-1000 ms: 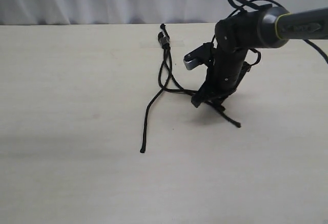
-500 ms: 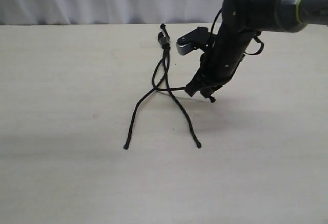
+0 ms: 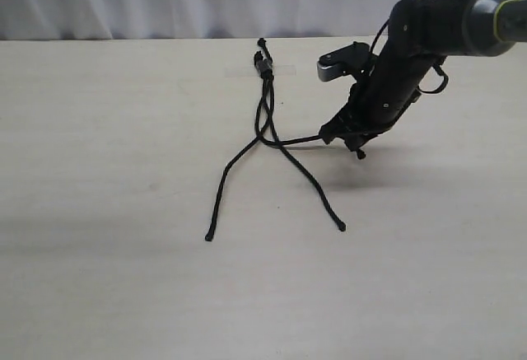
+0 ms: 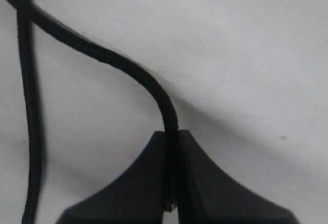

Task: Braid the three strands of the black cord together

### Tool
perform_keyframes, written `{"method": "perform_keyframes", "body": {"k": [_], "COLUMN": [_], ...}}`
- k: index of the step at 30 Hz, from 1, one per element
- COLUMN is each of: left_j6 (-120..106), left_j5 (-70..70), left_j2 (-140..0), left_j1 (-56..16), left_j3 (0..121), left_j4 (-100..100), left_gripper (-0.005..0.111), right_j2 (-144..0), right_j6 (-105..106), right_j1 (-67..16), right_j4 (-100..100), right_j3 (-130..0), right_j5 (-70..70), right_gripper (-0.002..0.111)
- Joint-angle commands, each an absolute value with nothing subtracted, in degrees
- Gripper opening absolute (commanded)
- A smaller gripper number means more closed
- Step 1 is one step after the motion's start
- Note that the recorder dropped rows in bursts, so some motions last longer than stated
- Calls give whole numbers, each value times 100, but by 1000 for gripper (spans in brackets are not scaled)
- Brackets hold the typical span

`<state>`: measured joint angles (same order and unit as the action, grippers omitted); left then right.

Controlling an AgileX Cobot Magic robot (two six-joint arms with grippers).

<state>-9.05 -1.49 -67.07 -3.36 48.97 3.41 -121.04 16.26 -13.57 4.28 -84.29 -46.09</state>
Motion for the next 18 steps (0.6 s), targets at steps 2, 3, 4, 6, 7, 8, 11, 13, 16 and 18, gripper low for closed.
{"method": "perform_keyframes", "body": {"k": [2,3,4,6,7,8,11,13,16,18], "left_j6": [-870,-870,-870,-870,-870,-870,-870,-870,-870,-870], "left_j5": [-140,-140,-140,-140,-140,-140,-140,-140,-140,-140], "left_j2": [-6694,-6694,-6694,-6694,-6694,-6694,-6694,-6694,-6694,-6694], "left_j1": [-315,-315,-315,-315,-315,-315,-315,-315,-315,-315], "left_j3": [4874,4874,4874,4874,4874,4874,4874,4874,4874,4874], "left_j4": [393,393,393,393,393,393,393,393,393,393], "left_gripper": [0,0,0,0,0,0,0,0,0,0], "right_j2": [-12118,-12118,-12118,-12118,-12118,-12118,-12118,-12107,-11896,-11600], "right_j6": [752,708,710,710,697,697,697,697,697,697], "right_j1": [-1333,-1333,-1333,-1333,-1333,-1333,-1333,-1333,-1333,-1333], "right_j4": [-224,-245,-245,-245,-245,-245,-259,-259,-259,-259], "right_j3": [-8431,-8431,-8431,-8431,-8431,-8431,-8476,-8639,-8842,-8869], "right_j5": [-4323,-4311,-4311,-4311,-4311,-4311,-4374,-4564,-4729,-4641], "right_gripper": [22,27,36,50,58,65,78,76,61,43]}}
